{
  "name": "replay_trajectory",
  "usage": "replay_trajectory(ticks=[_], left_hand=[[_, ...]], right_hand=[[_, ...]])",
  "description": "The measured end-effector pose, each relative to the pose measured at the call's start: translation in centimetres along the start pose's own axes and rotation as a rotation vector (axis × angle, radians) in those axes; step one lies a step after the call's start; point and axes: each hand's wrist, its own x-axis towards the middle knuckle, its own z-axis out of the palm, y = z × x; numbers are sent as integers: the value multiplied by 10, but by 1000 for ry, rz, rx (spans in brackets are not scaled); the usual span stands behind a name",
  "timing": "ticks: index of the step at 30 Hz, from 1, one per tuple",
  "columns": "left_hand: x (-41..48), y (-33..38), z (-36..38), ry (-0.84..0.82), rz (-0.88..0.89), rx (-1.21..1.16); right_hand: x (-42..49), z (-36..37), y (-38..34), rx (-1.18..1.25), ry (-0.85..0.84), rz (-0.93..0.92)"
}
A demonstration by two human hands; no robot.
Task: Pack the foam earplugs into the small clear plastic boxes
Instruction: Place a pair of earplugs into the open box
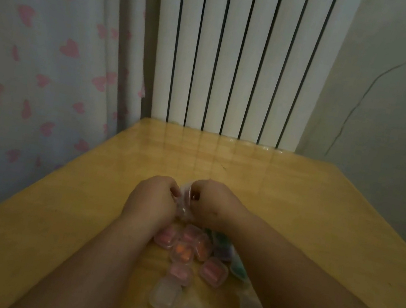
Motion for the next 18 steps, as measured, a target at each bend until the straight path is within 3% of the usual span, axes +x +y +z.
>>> replay_trajectory(ticks=[3, 5, 18], left_hand=[[-1, 0, 0, -2, -2, -5], [0, -1, 0, 5, 2, -5], [-3, 1, -1, 19, -11, -13]], right_hand=[[2, -5, -7, -100, -224, -1], [7, -4, -11, -160, -252, 8], [4, 6, -4, 28, -39, 76]])
